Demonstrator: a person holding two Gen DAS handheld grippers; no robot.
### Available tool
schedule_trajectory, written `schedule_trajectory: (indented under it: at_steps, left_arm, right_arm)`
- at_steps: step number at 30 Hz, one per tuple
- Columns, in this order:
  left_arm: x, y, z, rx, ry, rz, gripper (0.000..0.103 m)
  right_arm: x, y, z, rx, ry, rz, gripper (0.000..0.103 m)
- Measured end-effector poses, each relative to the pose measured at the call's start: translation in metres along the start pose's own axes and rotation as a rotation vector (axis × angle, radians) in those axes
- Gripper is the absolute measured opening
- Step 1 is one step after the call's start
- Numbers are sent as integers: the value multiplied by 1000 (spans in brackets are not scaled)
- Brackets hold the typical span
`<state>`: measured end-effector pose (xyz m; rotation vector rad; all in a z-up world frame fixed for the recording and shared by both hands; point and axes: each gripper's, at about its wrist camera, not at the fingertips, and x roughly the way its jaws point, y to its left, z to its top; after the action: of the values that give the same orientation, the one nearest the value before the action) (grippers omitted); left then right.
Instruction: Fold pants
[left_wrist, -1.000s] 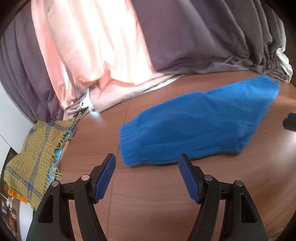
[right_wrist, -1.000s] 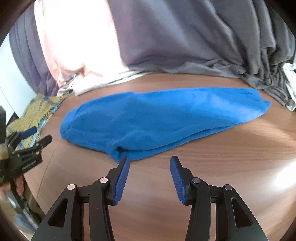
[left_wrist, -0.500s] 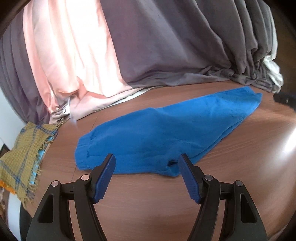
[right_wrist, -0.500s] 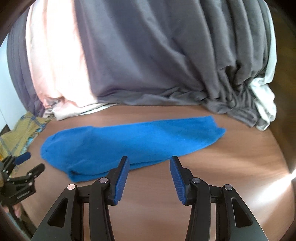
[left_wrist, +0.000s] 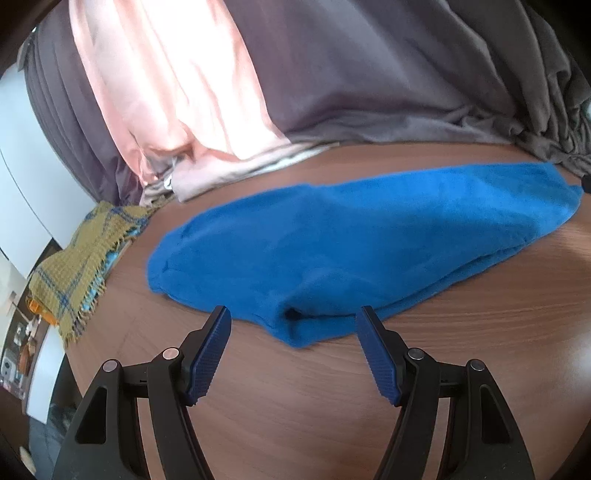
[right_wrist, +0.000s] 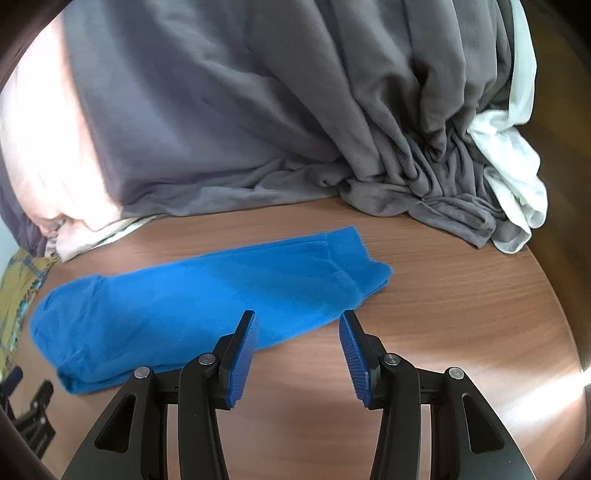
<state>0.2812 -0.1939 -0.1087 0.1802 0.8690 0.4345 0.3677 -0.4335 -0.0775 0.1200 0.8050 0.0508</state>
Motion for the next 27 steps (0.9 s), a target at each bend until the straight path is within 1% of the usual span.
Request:
schedule_trajectory:
  at_steps: [3, 7, 9, 12, 16, 17, 19, 21, 22, 24, 26, 27]
  left_arm:
    - [10, -12, 2, -10, 41, 8, 69]
    - [20, -31, 3, 9, 80, 0, 69]
    - [22, -43, 3, 35, 86, -3, 69]
    - [22, -55, 4, 58, 87, -19, 69]
    - [24, -68, 8, 73, 89, -47, 69]
    - [25, -69, 9, 73, 90, -51, 69]
    - [27, -73, 11, 69, 102, -62, 69]
    - [29, -74, 14, 60, 110, -72, 69]
    - [30, -75, 14, 57, 111, -73, 69]
    - [31, -77, 15, 58, 115, -83, 69]
    - [32, -80, 15, 59, 121, -87, 69]
    - [32, -81, 16, 62, 121, -91, 69]
  right_arm:
    - [18, -15, 6, -1, -8, -11, 47]
    - [37, -30, 13, 14, -10, -32, 47]
    - [47, -41, 15, 38, -4, -43, 47]
    - [58, -53, 19, 77, 8, -29, 47]
    - [74, -67, 21, 128, 49, 1, 46]
    - [76, -69, 21, 134, 52, 14, 38]
    - [80, -72, 22, 138, 59, 24, 29]
    - [80, -74, 25, 132, 40, 25, 14]
    - [79, -74, 27, 124, 29, 14, 11]
    - [76, -75, 32, 112, -10, 11, 11]
    - [76, -74, 36, 85, -35, -11, 6]
    - [77, -74, 38, 74, -43, -28, 6]
